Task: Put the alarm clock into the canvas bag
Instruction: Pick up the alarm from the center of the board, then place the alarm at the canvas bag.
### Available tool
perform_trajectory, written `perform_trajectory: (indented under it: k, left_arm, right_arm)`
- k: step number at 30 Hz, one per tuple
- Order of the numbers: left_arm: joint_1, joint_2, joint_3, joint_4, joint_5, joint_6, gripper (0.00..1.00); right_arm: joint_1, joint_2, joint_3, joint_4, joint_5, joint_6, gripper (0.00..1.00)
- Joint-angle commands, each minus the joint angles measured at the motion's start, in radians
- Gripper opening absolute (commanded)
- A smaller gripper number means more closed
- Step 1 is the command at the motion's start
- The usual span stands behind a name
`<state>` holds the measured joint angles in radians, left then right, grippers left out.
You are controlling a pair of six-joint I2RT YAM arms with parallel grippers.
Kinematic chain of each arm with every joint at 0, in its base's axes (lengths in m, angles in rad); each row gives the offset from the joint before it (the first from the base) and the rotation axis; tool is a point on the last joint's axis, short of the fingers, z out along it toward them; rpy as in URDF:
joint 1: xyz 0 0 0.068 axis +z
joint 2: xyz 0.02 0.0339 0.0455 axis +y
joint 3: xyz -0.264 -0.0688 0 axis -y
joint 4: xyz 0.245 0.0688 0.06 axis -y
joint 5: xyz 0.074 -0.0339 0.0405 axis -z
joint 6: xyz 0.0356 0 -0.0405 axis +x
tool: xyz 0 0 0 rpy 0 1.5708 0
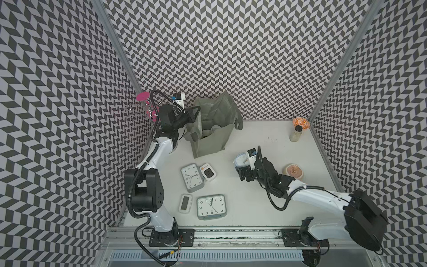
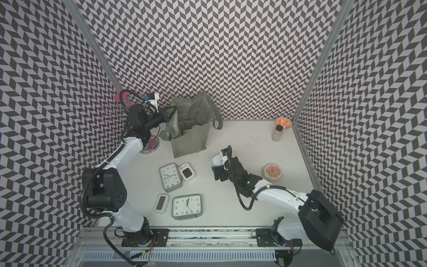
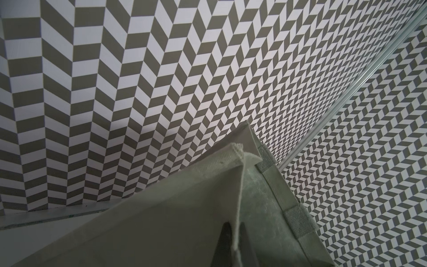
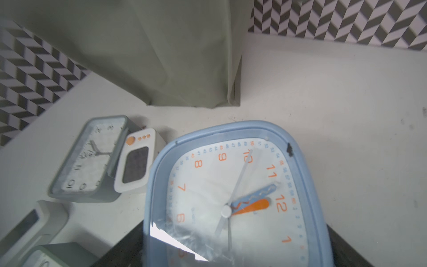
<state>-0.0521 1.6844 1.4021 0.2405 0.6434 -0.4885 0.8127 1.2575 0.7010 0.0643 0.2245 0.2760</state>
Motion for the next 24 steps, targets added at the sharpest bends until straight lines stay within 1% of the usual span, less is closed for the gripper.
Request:
perform_trajectory:
  k: [1, 4, 8, 14, 24]
  left_arm:
    - [-0.029, -0.078, 0.067, 0.059, 0.004, 0.025, 0.0]
    - [-0.04, -0.099, 0.066, 0.053, -0.004, 0.03, 0.0]
    - [-0.057, -0.124, 0.07, 0.045, -0.007, 0.04, 0.0]
    - [-0.092, -0.174, 0.061, 0.039, -0.008, 0.074, 0.0]
    - [-0.153, -0.189, 0.073, -0.009, -0.03, 0.132, 0.0]
  right_arm:
    - [-0.003, -0.14, 0.009, 0.0, 0.039, -0.001, 0.73]
    - [-0.003, -0.227, 0.03, 0.013, 0.02, -0.043, 0.72]
    - [-0.004, -0.234, 0.142, -0.041, 0.007, -0.102, 0.71]
    - [-0.003, -0.139, 0.31, -0.06, -0.037, -0.177, 0.71]
    - [-0.003, 0.123, 0.576, -0.076, -0.075, -0.215, 0.71]
